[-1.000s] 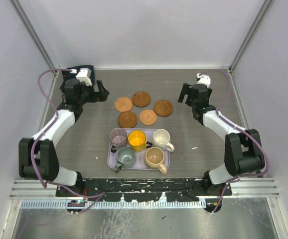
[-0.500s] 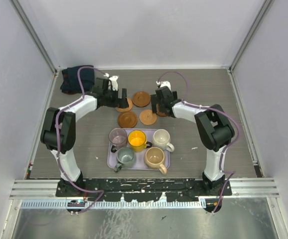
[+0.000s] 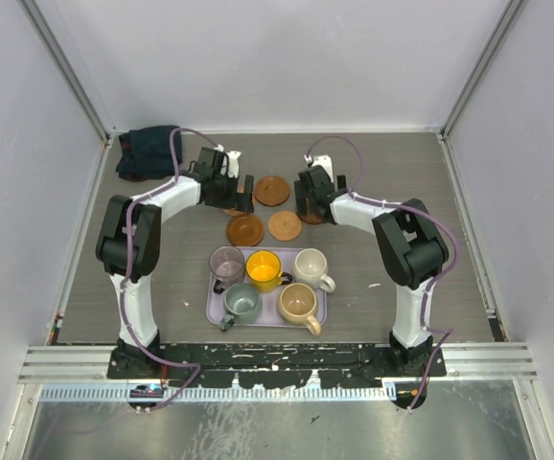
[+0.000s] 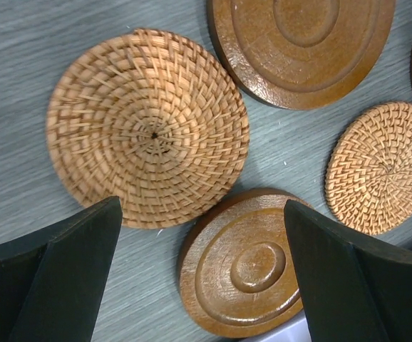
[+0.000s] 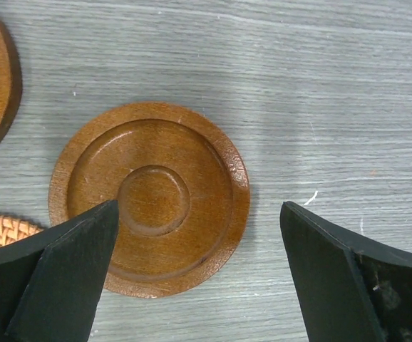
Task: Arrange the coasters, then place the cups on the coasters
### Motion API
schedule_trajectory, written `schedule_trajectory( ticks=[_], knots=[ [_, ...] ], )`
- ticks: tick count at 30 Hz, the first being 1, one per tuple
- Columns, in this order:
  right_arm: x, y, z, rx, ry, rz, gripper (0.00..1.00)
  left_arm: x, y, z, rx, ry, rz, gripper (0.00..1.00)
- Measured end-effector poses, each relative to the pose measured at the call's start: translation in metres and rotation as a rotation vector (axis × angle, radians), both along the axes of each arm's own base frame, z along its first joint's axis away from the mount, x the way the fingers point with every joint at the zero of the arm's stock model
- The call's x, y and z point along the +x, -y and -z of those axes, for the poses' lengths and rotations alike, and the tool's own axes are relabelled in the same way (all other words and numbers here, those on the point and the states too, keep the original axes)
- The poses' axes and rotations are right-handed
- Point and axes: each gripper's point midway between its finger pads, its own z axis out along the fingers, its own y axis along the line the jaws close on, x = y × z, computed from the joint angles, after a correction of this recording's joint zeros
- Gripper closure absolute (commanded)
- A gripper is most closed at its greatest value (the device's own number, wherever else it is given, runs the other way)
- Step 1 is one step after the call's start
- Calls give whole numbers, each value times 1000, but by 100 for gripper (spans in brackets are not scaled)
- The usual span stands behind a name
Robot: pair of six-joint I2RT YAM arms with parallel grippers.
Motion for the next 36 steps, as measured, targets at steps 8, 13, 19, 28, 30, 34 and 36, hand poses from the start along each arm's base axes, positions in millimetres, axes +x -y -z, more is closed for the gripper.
schedule_trajectory(
  ticks=[8,13,19,28,30,34,36],
  knots=[
    [13,6,2,-27,29,76,1,10,5,9,40,-40,5,26],
    [25,11,3,-21,31,108,1,17,0,11,83,-55,-15,37],
    [38,25,4,-7,39,173,1,26,-10,15,157,-72,-48,95],
    [40,37,9,61,34,200,1,38,-28,19,294,-74,-86,85],
    [40,37,10,69,40,197,1,40,-30,19,318,-69,-84,80],
    [40,39,7,65,48,196,1,44,-42,19,349,-73,-105,80],
    [39,43,5,46,45,197,1,48,-51,19,352,-82,-122,79]
  ],
)
